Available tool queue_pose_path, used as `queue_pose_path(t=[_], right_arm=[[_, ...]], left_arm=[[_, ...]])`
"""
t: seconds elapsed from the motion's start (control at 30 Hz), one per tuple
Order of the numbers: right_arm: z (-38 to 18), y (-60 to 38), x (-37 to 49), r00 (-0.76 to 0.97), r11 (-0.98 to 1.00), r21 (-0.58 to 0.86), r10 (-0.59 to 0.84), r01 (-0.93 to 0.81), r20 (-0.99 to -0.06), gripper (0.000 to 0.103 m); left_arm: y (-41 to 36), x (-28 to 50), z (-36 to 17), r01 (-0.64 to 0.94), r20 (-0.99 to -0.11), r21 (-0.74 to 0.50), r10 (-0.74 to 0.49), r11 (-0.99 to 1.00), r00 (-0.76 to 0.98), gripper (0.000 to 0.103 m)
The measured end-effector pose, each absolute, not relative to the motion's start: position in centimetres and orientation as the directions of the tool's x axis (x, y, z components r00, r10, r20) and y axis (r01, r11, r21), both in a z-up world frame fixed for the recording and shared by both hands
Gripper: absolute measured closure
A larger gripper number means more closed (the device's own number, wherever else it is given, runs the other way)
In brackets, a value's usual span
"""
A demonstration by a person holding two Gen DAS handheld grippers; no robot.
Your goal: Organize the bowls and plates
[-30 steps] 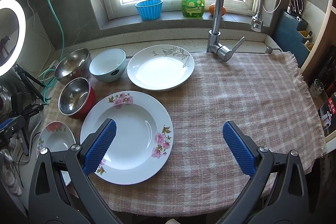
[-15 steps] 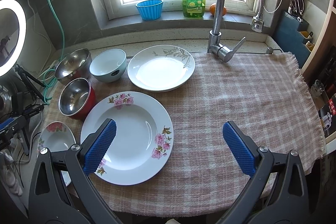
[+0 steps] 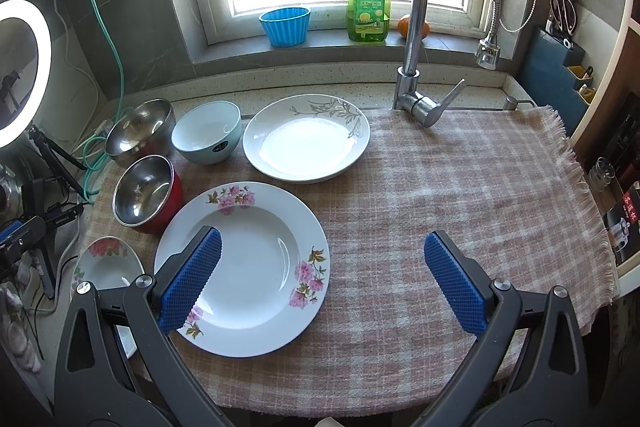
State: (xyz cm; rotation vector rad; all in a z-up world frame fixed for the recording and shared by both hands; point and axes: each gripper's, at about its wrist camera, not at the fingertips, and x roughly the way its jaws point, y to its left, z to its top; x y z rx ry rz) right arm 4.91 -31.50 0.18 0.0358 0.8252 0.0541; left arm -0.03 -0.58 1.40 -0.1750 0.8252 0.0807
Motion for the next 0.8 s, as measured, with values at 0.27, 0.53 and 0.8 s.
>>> queue_pose_path(t=[0.27,0.53,0.8], right_arm=[[3.2,-31.4,3.7,0.777,0.999,0.032,0.039,-0.024,-0.629,0.0],[4.6,-31.7,3.6,0.799,0.998,0.059,0.05,-0.018,-0.599,0.0],[4.4,-31.6,3.8,0.793,0.998,0.059,0.052,-0.02,-0.607,0.0]], left_arm=[[-0.4,-0.9,4.1,-0.141,-0.632,-0.156,0.01,0.978,0.775,0.001],[-0.5,-1.1,5.2,-0.129,-0.584,-0.164,0.009,0.978,0.812,0.001],[-0.6,-1.0,4.9,-0.127,-0.591,-0.157,0.009,0.979,0.807,0.001]])
